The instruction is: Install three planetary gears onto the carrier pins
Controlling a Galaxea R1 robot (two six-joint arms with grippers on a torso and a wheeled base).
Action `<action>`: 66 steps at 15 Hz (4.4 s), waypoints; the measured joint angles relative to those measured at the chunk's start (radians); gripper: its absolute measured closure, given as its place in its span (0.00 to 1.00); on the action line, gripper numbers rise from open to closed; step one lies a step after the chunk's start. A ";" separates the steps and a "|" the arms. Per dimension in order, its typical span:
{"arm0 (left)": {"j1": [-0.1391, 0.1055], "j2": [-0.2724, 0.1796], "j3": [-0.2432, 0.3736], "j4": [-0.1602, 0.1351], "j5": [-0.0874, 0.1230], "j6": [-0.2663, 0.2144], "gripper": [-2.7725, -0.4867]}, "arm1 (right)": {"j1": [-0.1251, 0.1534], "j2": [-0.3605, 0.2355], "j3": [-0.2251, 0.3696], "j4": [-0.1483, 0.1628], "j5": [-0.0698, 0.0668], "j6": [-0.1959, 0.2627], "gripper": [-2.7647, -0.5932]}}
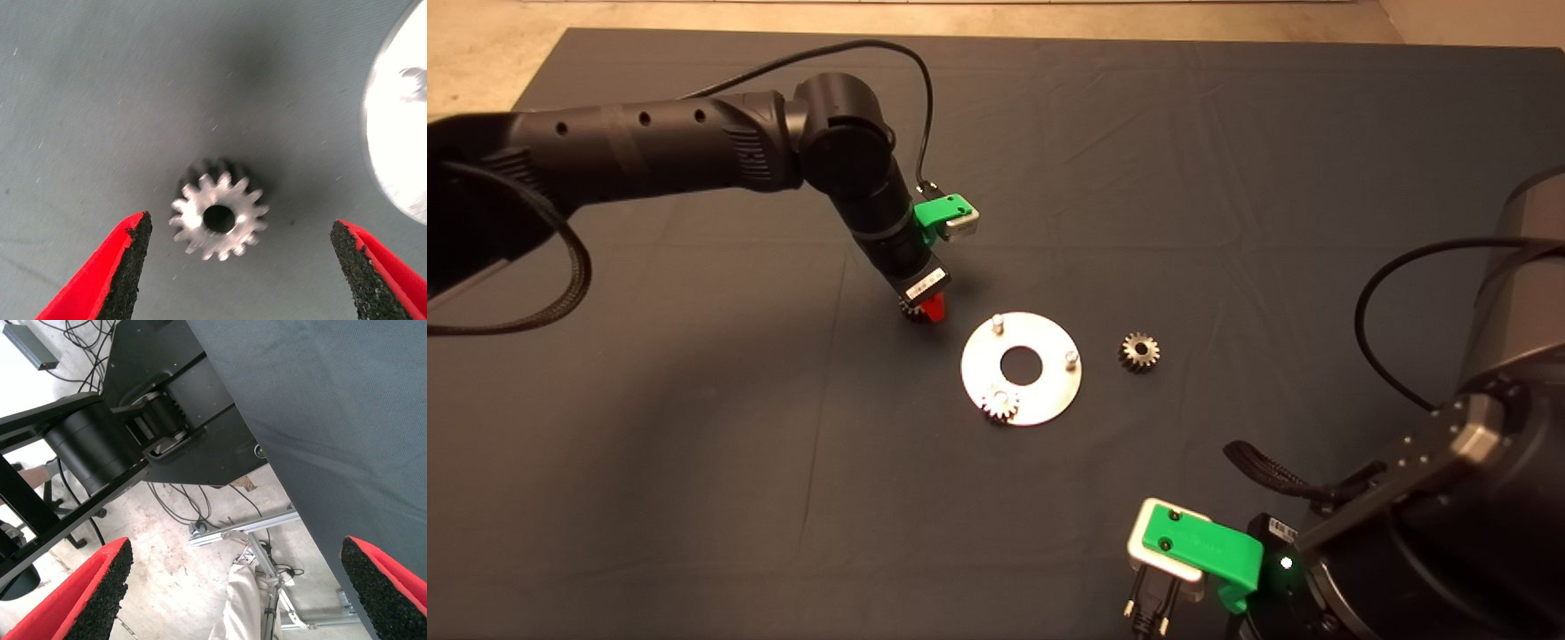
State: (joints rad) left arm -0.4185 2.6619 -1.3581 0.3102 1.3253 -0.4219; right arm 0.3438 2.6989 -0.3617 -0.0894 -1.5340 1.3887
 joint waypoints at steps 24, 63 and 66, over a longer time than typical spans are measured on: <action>0.034 -0.012 -0.001 0.005 -0.039 0.007 0.39 | 0.000 0.000 0.000 0.000 0.000 0.000 0.20; 0.051 -0.039 -0.007 0.019 -0.104 0.009 0.76 | 0.000 -0.001 0.000 0.000 0.000 0.000 0.20; 0.051 -0.039 -0.007 0.020 -0.106 0.009 0.78 | 0.000 0.000 0.000 0.000 0.000 0.000 0.20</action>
State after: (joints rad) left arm -0.3674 2.6228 -1.3651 0.3300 1.2196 -0.4126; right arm 0.3434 2.6987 -0.3617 -0.0894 -1.5340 1.3887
